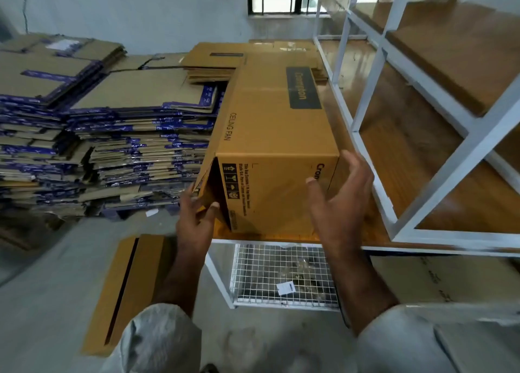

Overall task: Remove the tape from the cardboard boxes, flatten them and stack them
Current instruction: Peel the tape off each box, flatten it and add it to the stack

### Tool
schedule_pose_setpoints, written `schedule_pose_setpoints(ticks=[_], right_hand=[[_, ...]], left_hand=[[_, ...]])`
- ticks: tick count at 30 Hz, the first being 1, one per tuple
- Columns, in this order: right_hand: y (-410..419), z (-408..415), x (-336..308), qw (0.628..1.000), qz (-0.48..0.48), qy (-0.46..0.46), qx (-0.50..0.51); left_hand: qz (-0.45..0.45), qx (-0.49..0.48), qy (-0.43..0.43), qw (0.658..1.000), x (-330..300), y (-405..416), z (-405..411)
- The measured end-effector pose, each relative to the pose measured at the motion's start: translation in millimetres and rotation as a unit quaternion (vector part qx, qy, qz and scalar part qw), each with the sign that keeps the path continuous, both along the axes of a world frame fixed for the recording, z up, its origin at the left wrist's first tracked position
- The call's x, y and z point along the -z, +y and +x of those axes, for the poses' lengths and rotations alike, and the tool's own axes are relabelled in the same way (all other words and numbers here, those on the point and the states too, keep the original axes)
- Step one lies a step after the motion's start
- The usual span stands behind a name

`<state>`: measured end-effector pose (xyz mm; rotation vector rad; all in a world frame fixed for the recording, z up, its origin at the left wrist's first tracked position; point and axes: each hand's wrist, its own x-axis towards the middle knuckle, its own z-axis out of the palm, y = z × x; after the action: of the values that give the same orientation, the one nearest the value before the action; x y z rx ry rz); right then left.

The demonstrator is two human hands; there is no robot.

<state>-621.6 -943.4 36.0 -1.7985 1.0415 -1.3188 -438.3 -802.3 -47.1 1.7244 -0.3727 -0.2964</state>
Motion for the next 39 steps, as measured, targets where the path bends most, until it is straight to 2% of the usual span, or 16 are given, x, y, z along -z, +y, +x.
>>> schedule_pose_setpoints(ticks=[2, 5, 8, 15, 18, 22, 25, 27, 29, 31, 36, 39], right_hand=[[-17.0, -6.5, 18.6, 0.989, 0.148, -0.014, -0.001], [-26.9, -9.0, 42.9, 0.962, 0.255, 0.016, -0.099], [-26.5, -5.0, 55.1, 0.948, 0.272, 0.042, -0.159], [-27.0, -6.1, 54.7, 0.943, 0.277, 0.045, -0.178], [-21.2, -5.4, 46.6, 0.965, 0.204, 0.046, -0.158], [-11.2, 4.1, 16.0, 0.991, -0.02, 0.068, -0.113], [-8.4, 18.6, -11.7, 0.961, -0.163, 0.188, -0.123], [-2.1, 27.7, -16.5, 0.923, -0.221, 0.287, -0.127], [3.6, 33.8, -5.6, 0.895, -0.253, 0.337, -0.145], [9.7, 33.1, 11.2, 0.884, -0.261, 0.36, -0.143], [5.5, 24.9, 25.1, 0.885, -0.275, 0.352, -0.129], [2.2, 26.1, 25.9, 0.887, -0.276, 0.346, -0.13]], left_hand=[[-0.014, -0.007, 0.014, 1.0, -3.8, -3.5, -1.5], [0.001, 0.028, -0.006, 1.0, -6.2, -11.1, -8.2], [-0.029, 0.062, -0.004, 0.998, -5.5, -16.7, -19.0], [-0.074, 0.092, -0.009, 0.993, -7.5, -26.4, -35.2], [-0.102, 0.088, 0.045, 0.99, -11.0, -28.3, -31.3], [-0.147, 0.088, 0.183, 0.968, -4.7, -30.1, -35.7], [-0.167, 0.11, 0.332, 0.922, 12.1, -34.2, -52.0], [-0.18, 0.114, 0.418, 0.883, 28.4, -39.2, -67.2], [-0.157, 0.117, 0.465, 0.863, 45.5, -43.3, -82.5], [-0.131, 0.117, 0.477, 0.861, 62.3, -44.6, -89.5], [-0.072, 0.154, 0.428, 0.887, 67.8, -44.7, -78.0], [0.061, 0.198, 0.354, 0.912, 57.3, -37.0, -72.3]])
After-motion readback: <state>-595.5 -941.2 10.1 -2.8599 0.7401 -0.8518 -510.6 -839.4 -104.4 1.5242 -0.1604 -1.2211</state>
